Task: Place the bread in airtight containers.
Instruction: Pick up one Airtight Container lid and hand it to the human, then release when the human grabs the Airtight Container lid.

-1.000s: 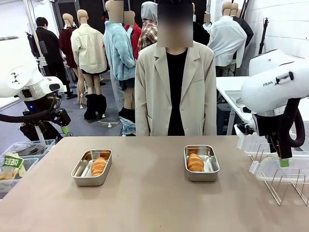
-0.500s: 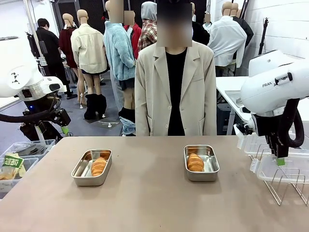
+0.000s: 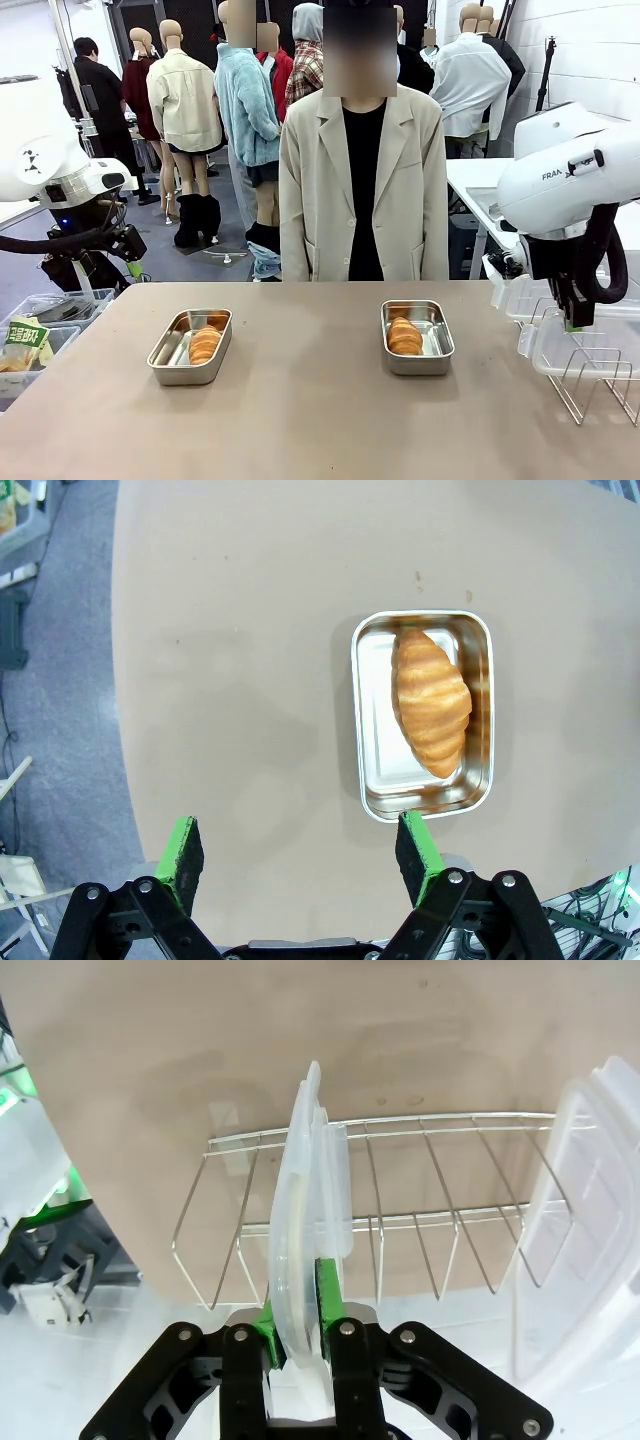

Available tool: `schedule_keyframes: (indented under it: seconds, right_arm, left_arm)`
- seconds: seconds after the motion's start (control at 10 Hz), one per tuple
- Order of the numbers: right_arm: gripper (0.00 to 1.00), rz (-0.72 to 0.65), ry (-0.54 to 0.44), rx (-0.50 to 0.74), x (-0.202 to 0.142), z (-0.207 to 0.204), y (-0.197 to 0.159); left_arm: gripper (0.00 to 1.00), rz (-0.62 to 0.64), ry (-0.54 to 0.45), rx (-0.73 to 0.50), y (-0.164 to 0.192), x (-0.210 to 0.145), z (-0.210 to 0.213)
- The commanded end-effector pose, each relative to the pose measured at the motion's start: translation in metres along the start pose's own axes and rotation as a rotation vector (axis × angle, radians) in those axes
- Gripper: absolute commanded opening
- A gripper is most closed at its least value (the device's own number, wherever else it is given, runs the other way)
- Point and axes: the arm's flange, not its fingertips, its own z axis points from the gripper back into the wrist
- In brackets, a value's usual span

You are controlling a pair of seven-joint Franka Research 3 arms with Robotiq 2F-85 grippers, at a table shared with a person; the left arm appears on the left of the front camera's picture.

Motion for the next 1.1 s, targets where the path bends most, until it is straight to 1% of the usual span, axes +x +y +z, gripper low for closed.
schedule_keyframes:
  seconds: [0.0, 0.4, 0.6, 0.7, 0.8, 1.0]
  right_arm:
    - [0.0, -0.002, 0.01, -0.002, 0.004, 0.002, 0.0]
    - [0.0, -0.005, -0.01, -0.041, 0.004, 0.016, 0.01]
    - [0.0, 0.006, -0.044, -0.107, 0.005, 0.032, 0.023]
    - [0.0, 0.016, -0.075, -0.167, 0.006, 0.045, 0.034]
    - [0.0, 0.031, -0.131, -0.254, 0.007, 0.063, 0.051]
    - [0.0, 0.07, -0.215, -0.484, 0.02, 0.104, 0.086]
  left_arm:
    - [1.0, 0.009, -0.001, 0.008, 0.001, 0.0, 0.0]
    - [1.0, 0.009, -0.001, 0.008, 0.001, 0.0, 0.0]
    - [1.0, 0.009, -0.001, 0.008, 0.001, 0.0, 0.0]
    - [1.0, 0.009, -0.001, 0.008, 0.001, 0.0, 0.0]
    - [1.0, 0.009, -0.001, 0.008, 0.001, 0.0, 0.0]
    - [1.0, 0.009, -0.001, 0.008, 0.001, 0.0, 0.0]
